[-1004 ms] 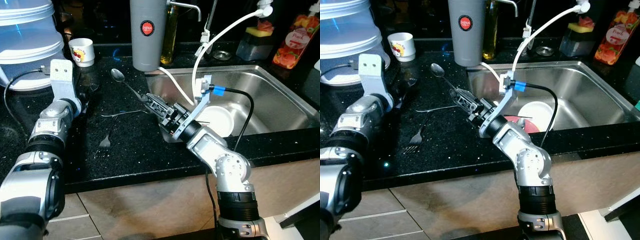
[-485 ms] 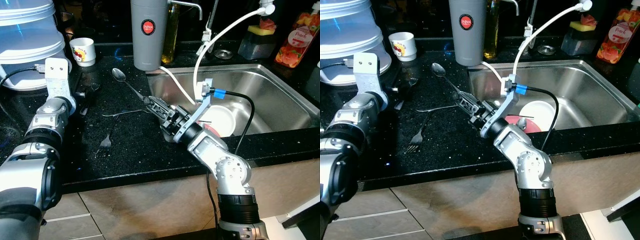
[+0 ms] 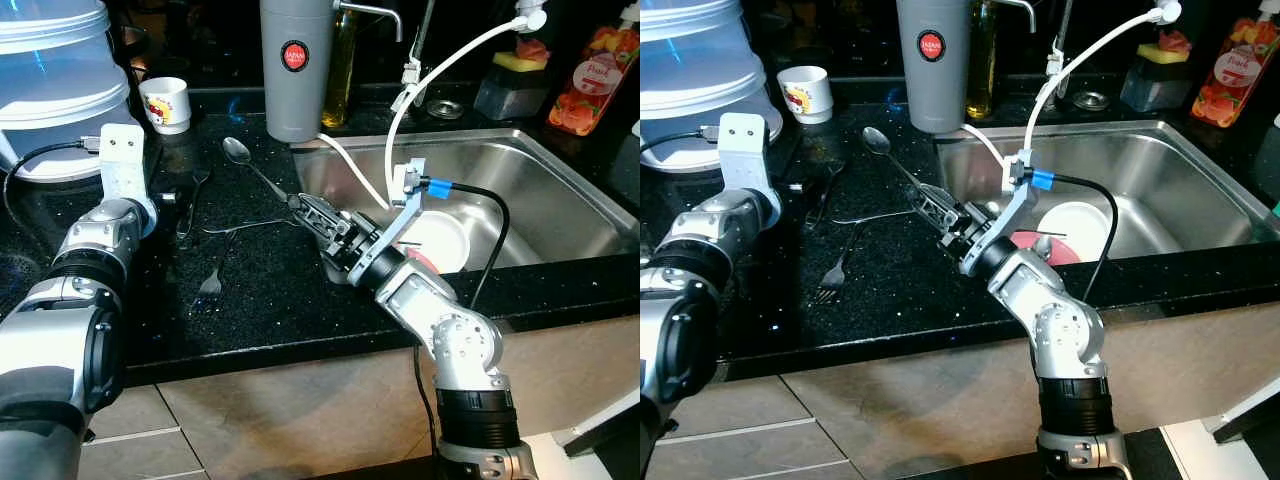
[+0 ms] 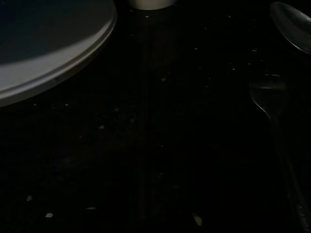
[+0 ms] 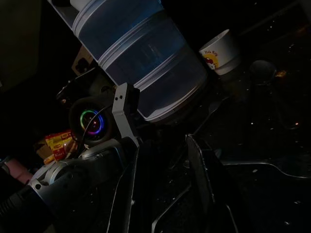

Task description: Kitchen organization

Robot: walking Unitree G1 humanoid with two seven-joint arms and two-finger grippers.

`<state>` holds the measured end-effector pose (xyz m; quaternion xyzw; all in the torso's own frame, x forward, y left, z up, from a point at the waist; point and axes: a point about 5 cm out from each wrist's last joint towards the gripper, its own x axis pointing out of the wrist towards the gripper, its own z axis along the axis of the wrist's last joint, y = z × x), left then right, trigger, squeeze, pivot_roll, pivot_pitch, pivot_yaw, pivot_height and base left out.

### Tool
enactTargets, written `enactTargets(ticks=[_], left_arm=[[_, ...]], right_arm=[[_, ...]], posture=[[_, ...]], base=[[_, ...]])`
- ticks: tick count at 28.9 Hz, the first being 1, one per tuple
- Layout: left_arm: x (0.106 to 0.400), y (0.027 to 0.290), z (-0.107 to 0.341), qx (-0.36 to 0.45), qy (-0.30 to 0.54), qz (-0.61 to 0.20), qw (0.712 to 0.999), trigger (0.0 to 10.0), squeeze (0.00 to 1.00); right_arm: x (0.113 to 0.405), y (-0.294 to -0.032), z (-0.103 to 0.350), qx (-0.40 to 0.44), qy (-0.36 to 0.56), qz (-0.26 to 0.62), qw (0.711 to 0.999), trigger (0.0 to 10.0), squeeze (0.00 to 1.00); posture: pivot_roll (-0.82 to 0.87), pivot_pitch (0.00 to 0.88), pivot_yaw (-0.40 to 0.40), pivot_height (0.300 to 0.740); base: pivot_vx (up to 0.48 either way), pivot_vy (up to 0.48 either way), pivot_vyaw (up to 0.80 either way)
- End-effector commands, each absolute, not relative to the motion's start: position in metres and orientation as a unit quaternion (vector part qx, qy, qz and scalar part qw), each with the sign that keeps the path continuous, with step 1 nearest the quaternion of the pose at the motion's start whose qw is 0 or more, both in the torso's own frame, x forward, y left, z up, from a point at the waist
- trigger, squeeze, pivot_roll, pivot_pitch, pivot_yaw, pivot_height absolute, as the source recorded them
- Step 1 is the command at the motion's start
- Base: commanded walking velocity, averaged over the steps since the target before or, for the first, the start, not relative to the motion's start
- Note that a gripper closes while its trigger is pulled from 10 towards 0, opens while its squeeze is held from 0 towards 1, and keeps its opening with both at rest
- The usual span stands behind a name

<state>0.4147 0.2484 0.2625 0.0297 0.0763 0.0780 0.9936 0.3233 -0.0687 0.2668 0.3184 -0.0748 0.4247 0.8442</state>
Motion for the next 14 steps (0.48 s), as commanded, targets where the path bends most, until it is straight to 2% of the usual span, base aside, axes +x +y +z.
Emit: enactTargets(ticks=[1, 14], left_arm=[[0.4095, 0.2571, 0.2415, 0.044, 0.135, 0.091, 0.986, 0.0, 0.0], [0.4075, 0.265, 0.2479, 0.047, 0.141, 0.105, 0.983, 0.0, 0.0]], right_arm=[[0.3224, -0.0694, 0.2696, 0.315, -0.076, 0.431, 0.842, 10.0, 0.0], [0.3232, -0.0707, 0.2707, 0.312, -0.077, 0.434, 0.842, 10.0, 0.0]], posture=[[0.04, 0.162, 0.02, 0.74], [0.04, 0.163, 0.017, 0.74]], base=[[0.0, 0.0, 0.0], [0.0, 0.0, 0.0]])
